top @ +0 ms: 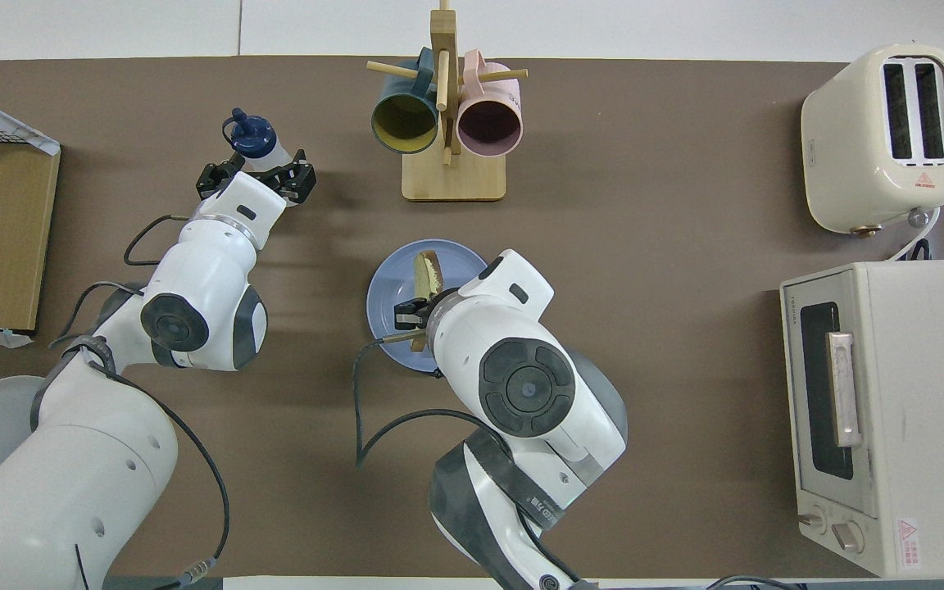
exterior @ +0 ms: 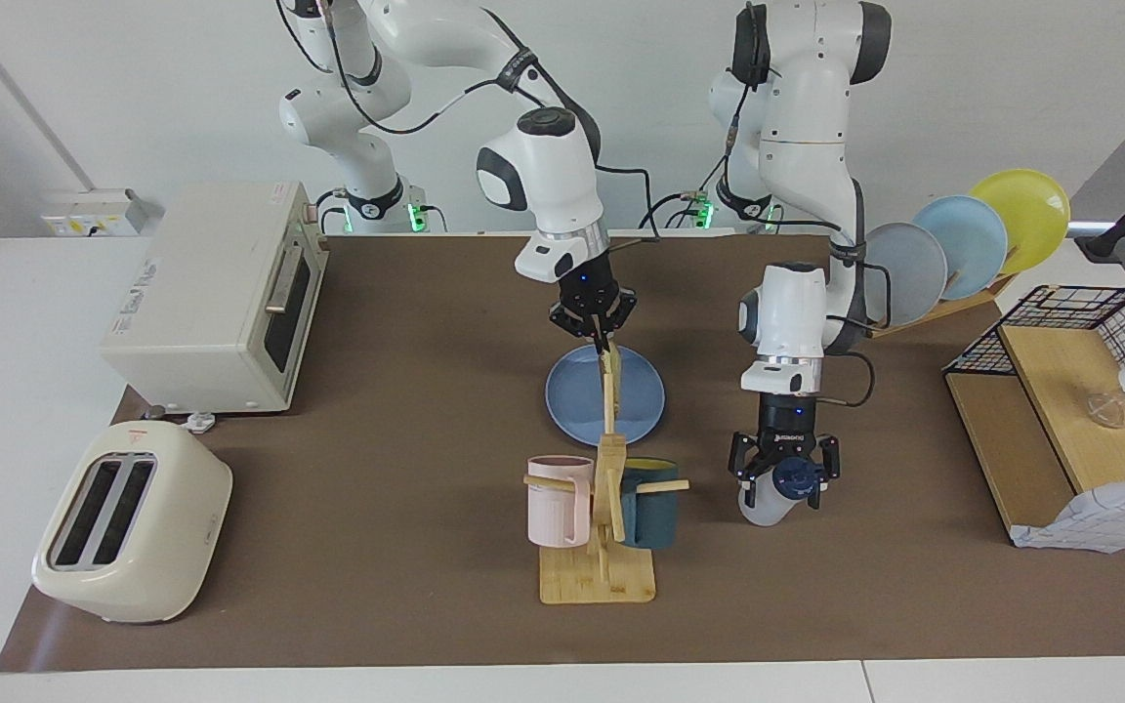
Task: Put bread on plate and add seasoning
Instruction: 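Lower the bread onto the blue plate and open the right gripper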
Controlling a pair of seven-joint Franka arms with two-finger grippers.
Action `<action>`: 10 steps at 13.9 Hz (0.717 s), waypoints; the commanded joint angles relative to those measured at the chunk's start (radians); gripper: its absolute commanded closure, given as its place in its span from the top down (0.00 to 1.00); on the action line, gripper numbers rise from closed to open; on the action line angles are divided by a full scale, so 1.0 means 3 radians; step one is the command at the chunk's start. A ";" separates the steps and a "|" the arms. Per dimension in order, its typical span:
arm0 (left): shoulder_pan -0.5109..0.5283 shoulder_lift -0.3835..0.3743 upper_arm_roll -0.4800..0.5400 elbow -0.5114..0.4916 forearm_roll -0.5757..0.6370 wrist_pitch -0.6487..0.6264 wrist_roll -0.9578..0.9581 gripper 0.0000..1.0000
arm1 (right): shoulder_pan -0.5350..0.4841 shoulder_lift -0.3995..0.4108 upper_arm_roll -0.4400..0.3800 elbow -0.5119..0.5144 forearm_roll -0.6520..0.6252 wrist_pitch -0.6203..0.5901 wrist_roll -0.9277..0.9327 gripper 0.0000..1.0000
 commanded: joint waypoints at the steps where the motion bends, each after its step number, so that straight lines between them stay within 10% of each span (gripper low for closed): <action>1: -0.0020 0.0042 0.0002 -0.0013 -0.0051 0.0071 -0.0022 0.73 | -0.0066 -0.0168 -0.0007 -0.0314 0.0059 0.0100 -0.0026 0.00; 10: -0.0010 -0.0004 0.0007 -0.0024 -0.0051 0.0071 -0.0170 0.00 | -0.0281 -0.0214 -0.0012 -0.0371 0.0039 -0.0135 -0.0036 0.00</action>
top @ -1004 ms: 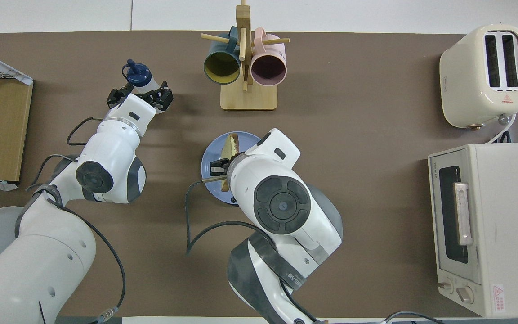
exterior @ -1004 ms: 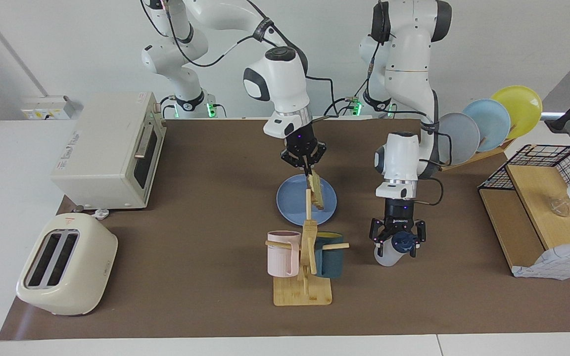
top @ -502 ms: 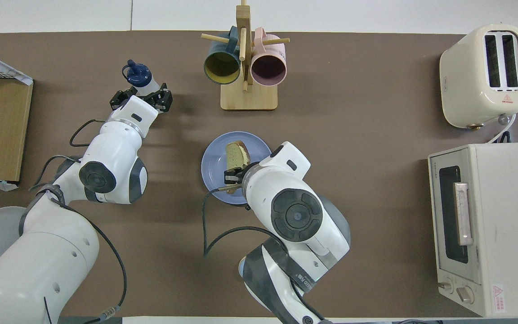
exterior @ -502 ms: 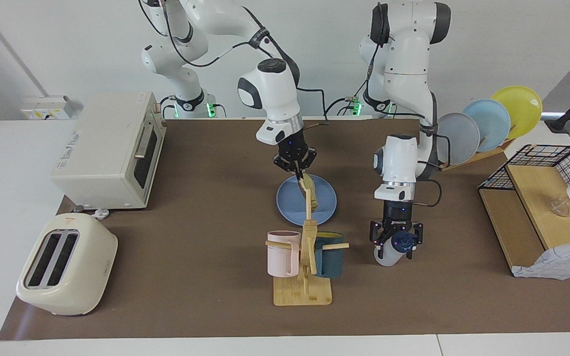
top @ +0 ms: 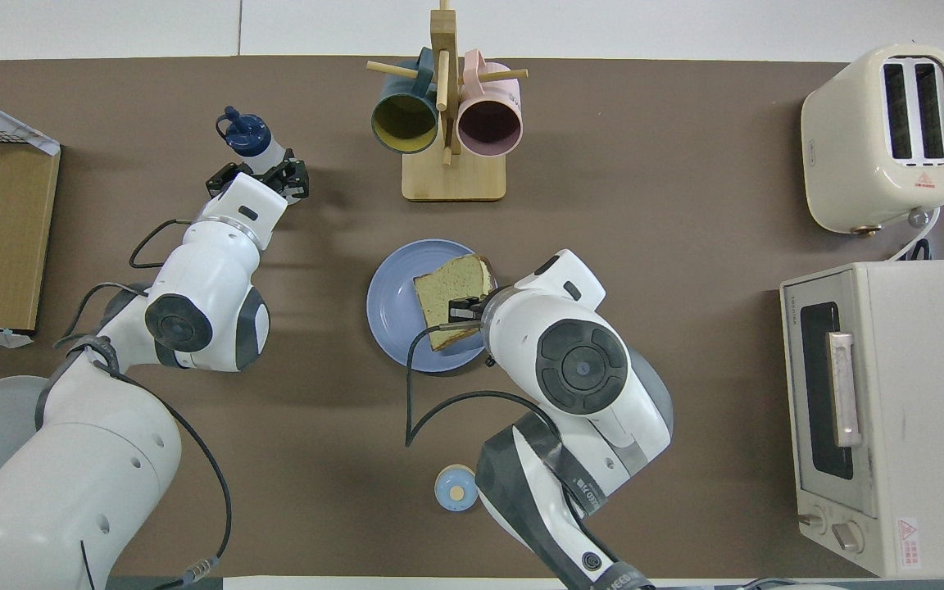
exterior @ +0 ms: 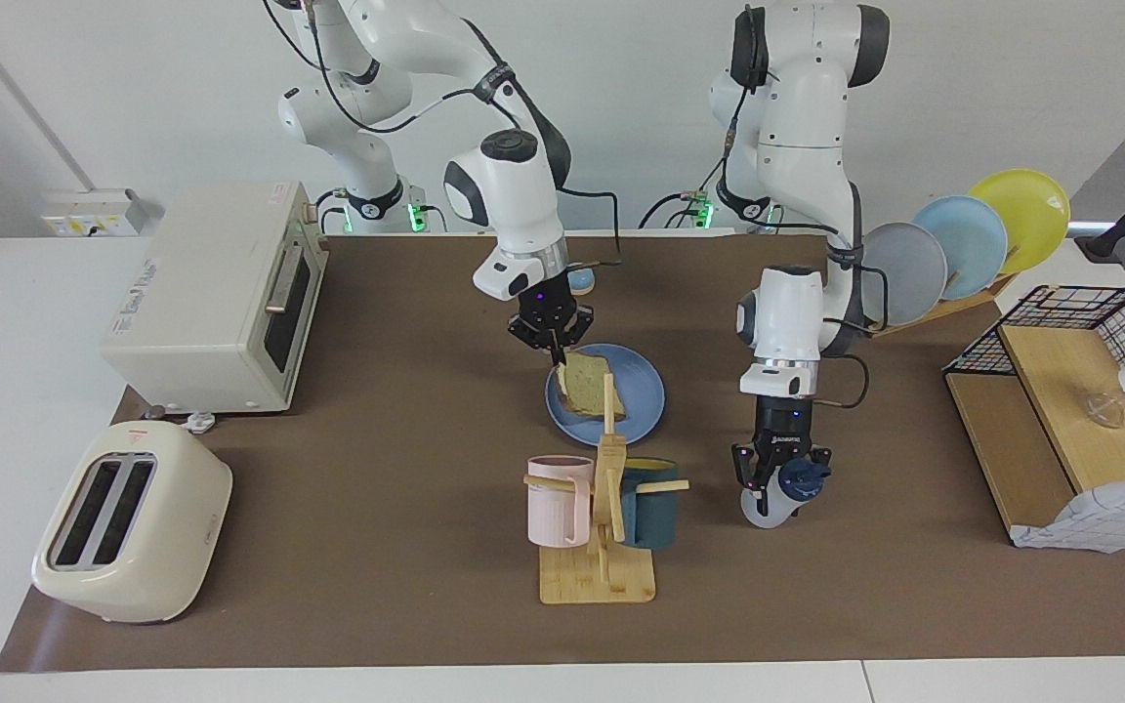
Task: Put bread on plate and add seasoning
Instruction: 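Lower the bread onto the blue plate and open the right gripper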
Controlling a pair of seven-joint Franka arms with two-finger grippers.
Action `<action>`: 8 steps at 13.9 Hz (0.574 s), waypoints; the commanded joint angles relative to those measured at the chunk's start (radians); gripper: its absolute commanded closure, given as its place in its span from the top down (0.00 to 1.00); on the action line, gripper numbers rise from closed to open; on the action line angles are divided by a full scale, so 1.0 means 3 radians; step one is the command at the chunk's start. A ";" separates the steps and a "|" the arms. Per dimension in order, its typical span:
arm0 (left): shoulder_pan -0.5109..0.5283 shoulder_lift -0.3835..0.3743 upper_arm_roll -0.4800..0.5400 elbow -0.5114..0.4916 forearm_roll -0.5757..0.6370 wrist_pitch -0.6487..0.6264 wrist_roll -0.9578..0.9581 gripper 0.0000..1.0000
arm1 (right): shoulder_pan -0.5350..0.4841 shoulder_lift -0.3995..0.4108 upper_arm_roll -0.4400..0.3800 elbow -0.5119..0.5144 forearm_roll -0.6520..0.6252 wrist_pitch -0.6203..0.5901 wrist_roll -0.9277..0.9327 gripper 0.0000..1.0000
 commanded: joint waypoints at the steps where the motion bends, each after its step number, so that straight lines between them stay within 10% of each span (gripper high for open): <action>1: -0.0001 -0.0042 0.0015 -0.0008 -0.0050 0.0066 -0.0017 0.00 | -0.0081 -0.0085 0.0027 -0.0085 0.0039 -0.0042 -0.0036 0.00; 8: 0.0065 -0.0471 0.0020 0.0038 -0.0014 -0.0623 0.0060 0.00 | -0.0204 -0.0125 0.0032 -0.0187 0.0054 -0.0078 0.0026 0.00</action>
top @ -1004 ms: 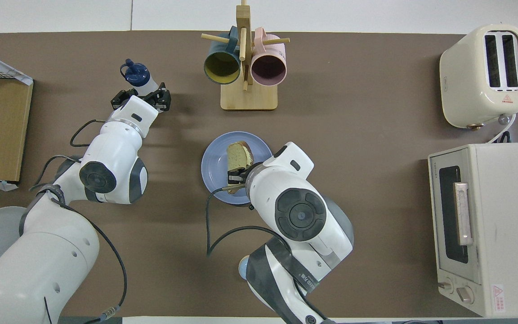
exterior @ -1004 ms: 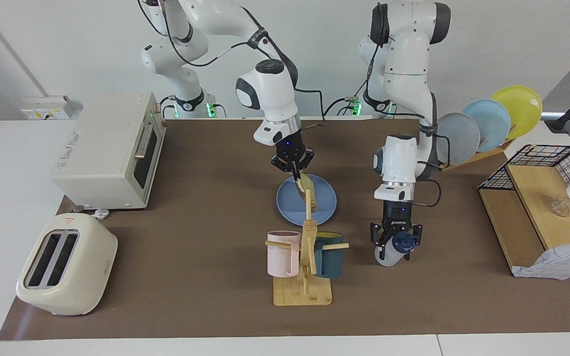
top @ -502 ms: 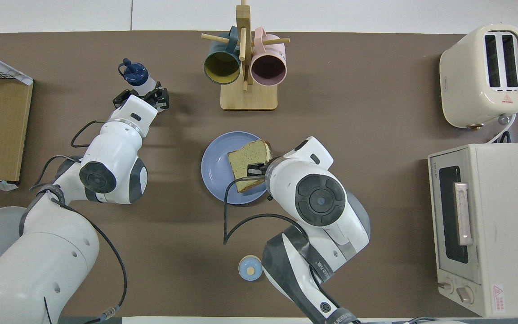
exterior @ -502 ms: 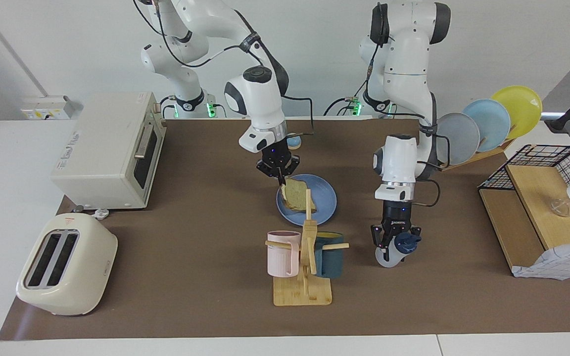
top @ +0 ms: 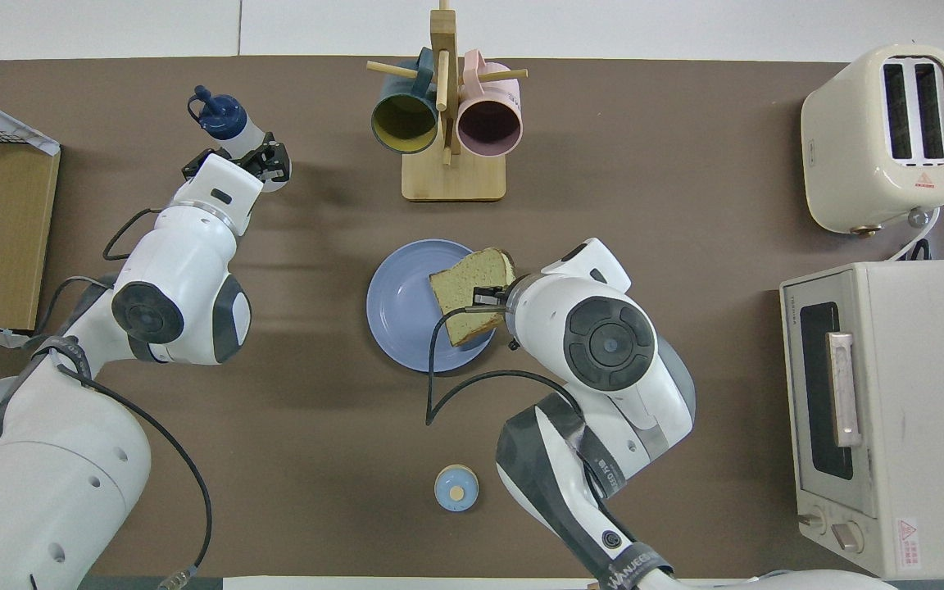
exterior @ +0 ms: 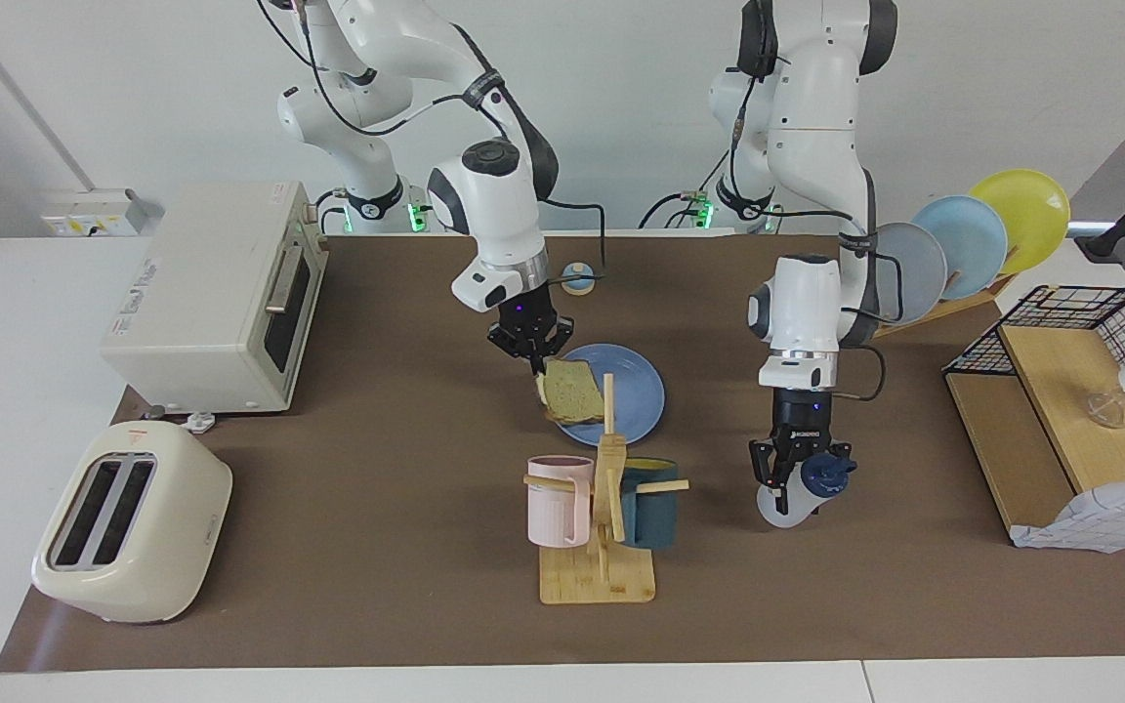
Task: Put bread on plate and add seasoning
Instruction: 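Lower the bread onto the blue plate and open the right gripper, then lift the seasoning bottle with the left gripper while the right gripper holds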
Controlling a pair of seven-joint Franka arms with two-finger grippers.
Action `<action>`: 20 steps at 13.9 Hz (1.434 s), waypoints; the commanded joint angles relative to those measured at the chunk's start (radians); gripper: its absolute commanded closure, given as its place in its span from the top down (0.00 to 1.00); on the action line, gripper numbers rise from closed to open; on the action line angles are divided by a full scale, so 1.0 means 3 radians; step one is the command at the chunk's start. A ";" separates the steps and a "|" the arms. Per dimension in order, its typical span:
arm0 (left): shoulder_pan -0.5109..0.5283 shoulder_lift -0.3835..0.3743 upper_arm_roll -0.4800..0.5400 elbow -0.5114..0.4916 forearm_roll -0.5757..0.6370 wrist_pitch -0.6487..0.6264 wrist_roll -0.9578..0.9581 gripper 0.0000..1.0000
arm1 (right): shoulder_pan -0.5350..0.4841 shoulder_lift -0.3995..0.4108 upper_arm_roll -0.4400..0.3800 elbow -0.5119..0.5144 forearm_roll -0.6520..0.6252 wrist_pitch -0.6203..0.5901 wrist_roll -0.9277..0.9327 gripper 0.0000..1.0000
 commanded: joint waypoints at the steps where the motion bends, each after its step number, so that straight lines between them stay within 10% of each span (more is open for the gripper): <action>1: 0.0006 -0.0284 0.0001 -0.0010 0.0001 -0.0432 0.0073 0.00 | -0.0038 -0.0137 0.0033 -0.0188 0.0059 -0.0002 0.0031 0.00; 8: -0.0009 -0.0822 -0.0009 -0.0005 0.0001 -0.1363 0.0457 0.00 | -0.0023 -0.0158 0.0033 -0.0281 0.0207 0.0120 0.0036 0.00; 12: 0.0006 -0.1097 -0.0004 0.0047 0.0016 -0.1859 0.0996 0.00 | -0.0012 -0.0137 0.0033 -0.0240 0.0274 0.0136 0.0015 0.98; 20: 0.0006 -0.1711 -0.0009 0.0231 0.0016 -0.3306 0.2183 0.00 | -0.0165 -0.0107 0.0018 0.0234 0.0269 -0.0328 -0.0051 1.00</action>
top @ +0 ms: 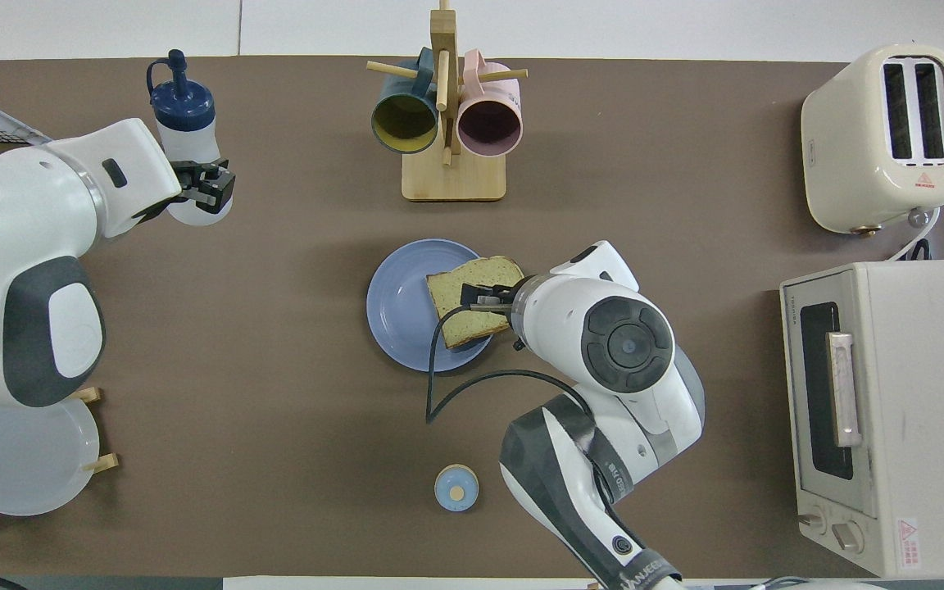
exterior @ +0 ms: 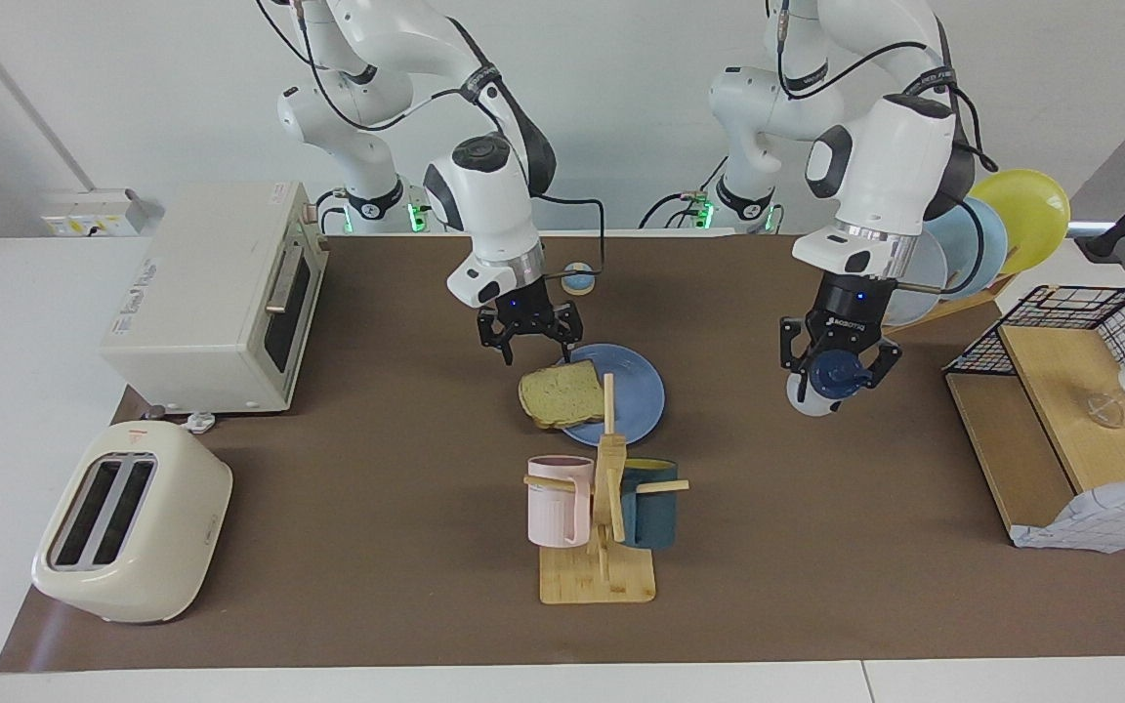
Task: Put bread on plate and add seasoning
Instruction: 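Lift the seasoning bottle with the left gripper while the right gripper holds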
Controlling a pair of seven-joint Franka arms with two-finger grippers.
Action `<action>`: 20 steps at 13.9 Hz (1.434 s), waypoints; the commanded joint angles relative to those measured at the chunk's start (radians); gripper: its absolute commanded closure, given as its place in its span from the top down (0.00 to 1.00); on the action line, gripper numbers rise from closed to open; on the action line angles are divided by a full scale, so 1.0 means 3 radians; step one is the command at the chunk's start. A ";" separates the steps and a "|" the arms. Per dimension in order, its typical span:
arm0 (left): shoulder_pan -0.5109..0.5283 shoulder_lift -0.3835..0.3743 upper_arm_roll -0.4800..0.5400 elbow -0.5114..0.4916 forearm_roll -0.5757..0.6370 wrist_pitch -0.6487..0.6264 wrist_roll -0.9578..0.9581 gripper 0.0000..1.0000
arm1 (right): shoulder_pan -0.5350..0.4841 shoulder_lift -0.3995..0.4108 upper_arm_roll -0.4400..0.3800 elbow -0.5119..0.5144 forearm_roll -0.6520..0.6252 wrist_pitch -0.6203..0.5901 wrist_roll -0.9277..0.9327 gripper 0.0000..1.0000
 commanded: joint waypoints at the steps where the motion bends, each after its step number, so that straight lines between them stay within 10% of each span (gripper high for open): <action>1: 0.0009 -0.0214 -0.0016 -0.0016 0.0007 -0.0439 0.0460 0.00 | -0.0214 -0.0022 0.0009 0.0367 0.0065 -0.0533 -0.0137 1.00; 8: -0.0047 -0.0567 -0.0073 -0.0011 0.0002 -0.1517 0.1523 0.00 | -0.1124 -0.0073 -0.0001 0.1084 0.0059 -0.1793 -0.1267 1.00; 13: -0.0114 -0.0639 -0.0098 -0.0016 -0.0028 -0.1876 0.2050 0.00 | -0.1028 -0.0068 0.0029 0.1809 0.0559 -0.2569 -0.1116 1.00; 20: -0.0180 -0.0695 -0.0103 -0.0027 -0.0166 -0.2132 0.2517 0.00 | -0.0681 -0.0068 0.0040 0.2004 0.1405 -0.2331 -0.0231 1.00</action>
